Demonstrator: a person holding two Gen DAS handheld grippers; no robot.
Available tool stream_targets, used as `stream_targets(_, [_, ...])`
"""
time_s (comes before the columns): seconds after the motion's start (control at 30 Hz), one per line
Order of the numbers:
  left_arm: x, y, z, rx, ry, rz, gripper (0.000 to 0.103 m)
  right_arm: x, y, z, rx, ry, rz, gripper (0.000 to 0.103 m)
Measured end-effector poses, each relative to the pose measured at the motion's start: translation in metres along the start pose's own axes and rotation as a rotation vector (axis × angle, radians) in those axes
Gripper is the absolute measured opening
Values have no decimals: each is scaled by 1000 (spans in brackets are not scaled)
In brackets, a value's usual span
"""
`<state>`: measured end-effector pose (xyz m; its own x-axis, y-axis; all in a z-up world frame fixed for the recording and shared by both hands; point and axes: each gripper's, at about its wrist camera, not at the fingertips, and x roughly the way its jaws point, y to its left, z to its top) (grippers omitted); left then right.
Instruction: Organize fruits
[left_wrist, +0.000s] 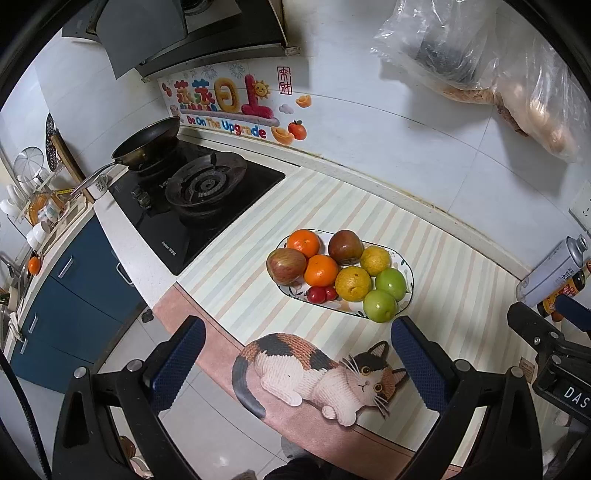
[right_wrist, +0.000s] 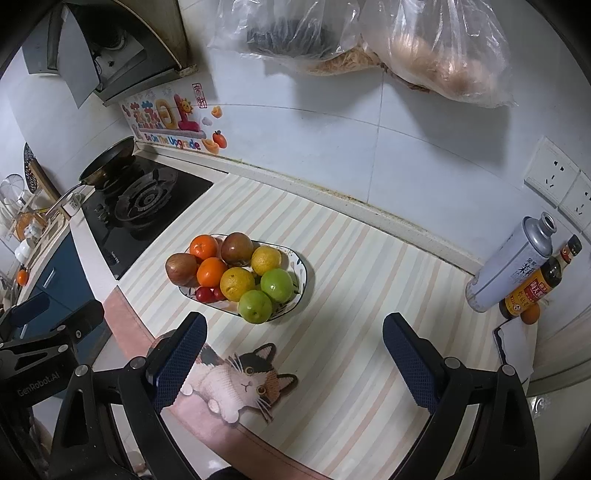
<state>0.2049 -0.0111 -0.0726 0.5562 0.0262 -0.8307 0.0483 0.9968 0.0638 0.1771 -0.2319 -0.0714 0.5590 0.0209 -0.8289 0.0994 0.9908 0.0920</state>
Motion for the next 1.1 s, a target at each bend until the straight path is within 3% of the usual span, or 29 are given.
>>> stream_targets(0.43, [-2,-4,-3,11,5,-12,103,2,5,-1,-13,13,46,98])
stream_targets(1.1, [-9,-5,-3,18,-24,-12,103,-3,2,1,-11,15,46,98])
